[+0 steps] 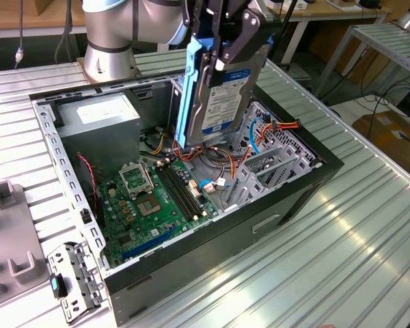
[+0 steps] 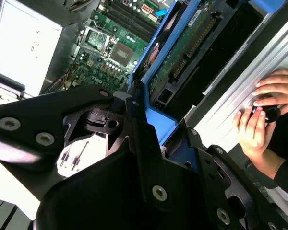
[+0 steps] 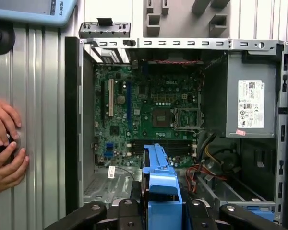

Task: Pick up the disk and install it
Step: 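Insert the disk into the insertion slot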

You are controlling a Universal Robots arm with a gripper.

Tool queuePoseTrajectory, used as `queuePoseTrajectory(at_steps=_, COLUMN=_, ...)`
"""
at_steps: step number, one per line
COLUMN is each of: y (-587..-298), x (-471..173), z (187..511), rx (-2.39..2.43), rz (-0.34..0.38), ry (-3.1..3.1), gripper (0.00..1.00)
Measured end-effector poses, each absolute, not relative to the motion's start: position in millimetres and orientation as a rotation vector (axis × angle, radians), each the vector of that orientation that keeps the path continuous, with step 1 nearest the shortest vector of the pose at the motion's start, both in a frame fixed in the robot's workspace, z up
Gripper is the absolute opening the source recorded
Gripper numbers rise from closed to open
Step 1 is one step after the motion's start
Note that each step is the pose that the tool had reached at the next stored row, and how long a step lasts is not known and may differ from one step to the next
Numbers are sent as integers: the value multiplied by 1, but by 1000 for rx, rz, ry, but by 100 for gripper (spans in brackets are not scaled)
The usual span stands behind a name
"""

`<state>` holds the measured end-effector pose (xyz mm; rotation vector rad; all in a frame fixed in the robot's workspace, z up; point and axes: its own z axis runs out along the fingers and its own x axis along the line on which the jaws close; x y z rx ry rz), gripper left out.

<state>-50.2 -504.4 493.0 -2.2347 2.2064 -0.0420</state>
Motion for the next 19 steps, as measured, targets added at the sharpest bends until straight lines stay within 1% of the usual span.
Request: queuePoseTrajectory(at_steps=19, y=-507, x=-43, z=493, rx=-2235, rz=-42, ry=2207, gripper=37)
